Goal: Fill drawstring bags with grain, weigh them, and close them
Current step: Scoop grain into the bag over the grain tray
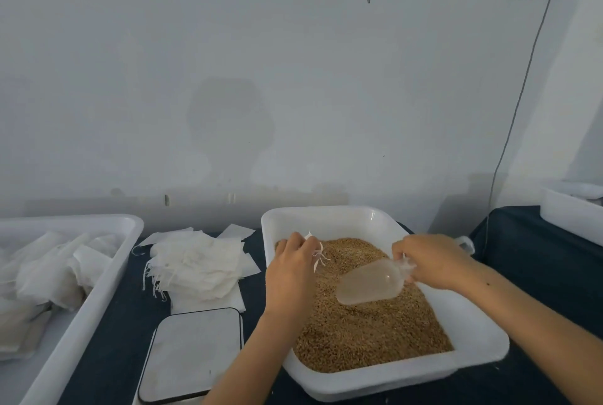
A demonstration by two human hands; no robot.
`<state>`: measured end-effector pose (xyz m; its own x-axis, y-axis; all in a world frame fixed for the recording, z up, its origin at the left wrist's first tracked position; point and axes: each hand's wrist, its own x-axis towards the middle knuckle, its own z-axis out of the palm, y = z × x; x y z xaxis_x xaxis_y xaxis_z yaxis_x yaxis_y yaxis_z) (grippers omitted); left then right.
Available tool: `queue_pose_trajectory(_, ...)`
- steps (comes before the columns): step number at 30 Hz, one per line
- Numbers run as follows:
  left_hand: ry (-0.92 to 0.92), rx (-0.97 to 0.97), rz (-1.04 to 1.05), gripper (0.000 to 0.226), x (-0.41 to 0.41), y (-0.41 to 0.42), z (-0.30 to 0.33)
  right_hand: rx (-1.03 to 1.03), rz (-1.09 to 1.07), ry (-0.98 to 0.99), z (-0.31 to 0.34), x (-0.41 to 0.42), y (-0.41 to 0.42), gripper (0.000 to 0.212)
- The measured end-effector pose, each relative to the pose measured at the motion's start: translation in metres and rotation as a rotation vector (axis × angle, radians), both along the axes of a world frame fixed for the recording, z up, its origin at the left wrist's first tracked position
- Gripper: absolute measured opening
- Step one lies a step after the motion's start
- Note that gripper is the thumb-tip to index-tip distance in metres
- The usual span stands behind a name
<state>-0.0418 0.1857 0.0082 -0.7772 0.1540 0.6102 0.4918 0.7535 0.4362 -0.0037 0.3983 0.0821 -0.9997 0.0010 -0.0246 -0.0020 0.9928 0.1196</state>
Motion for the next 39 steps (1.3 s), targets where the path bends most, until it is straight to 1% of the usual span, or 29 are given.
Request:
queue_pose_trajectory(2, 0.006, -0.038, -0.007, 0.017, -0.003, -0.001, 0.001, 0.064, 0.057, -0.002, 0.0, 0.001, -0.002, 0.017)
queue_pose_trajectory(3, 0.012, -0.056, -0.015, 0.018, -0.004, -0.001, 0.002, 0.044, 0.083, -0.011, -0.005, 0.0, -0.005, 0.016)
queue_pose_trajectory(9, 0.032, -0.206, -0.097, 0.036, -0.013, -0.01, 0.003, -0.24, 0.163, -0.055, -0.048, -0.006, -0.02, 0.011)
queue_pose_trajectory(13, 0.011, -0.269, -0.117, 0.031, -0.021, -0.016, 0.001, -0.425, 0.169, -0.152, -0.06, -0.008, -0.02, 0.016)
queue_pose_trajectory(16, 0.013, -0.298, -0.134, 0.03, -0.027, -0.017, 0.0, -0.494, 0.167, -0.188, -0.058, -0.004, -0.013, 0.014)
queue_pose_trajectory(19, 0.022, -0.306, -0.162, 0.023, -0.034, -0.018, 0.0, -0.605, 0.124, -0.201, -0.046, 0.004, 0.003, 0.013)
queue_pose_trajectory(22, 0.011, -0.324, -0.256, 0.017, -0.042, -0.015, -0.003, -0.667, 0.088, -0.197, -0.024, 0.015, 0.021, 0.014)
queue_pose_trajectory(25, 0.003, -0.366, -0.362, 0.011, -0.044, -0.005, -0.008, -0.618, 0.066, -0.125, -0.002, 0.023, 0.037, 0.01)
queue_pose_trajectory(28, 0.02, -0.351, -0.4, 0.019, -0.043, 0.006, -0.013, -0.505, 0.021, -0.039, 0.013, 0.026, 0.046, 0.011)
queue_pose_trajectory(29, 0.032, -0.342, -0.411, 0.019, -0.042, 0.008, -0.014, -0.468, 0.008, -0.021, 0.017, 0.026, 0.046, 0.014)
queue_pose_trajectory(32, 0.066, -0.33, -0.448, 0.012, -0.038, 0.013, -0.011, -0.364, -0.004, -0.006, 0.024, 0.022, 0.043, 0.02)
queue_pose_trajectory(36, 0.113, -0.339, -0.476, 0.01, -0.032, 0.012, -0.009, -0.211, -0.023, 0.004, 0.031, 0.011, 0.029, 0.012)
queue_pose_trajectory(39, 0.142, -0.336, -0.488, 0.01, -0.029, 0.01, -0.009, -0.102, -0.015, 0.039, 0.04, 0.005, 0.016, 0.012)
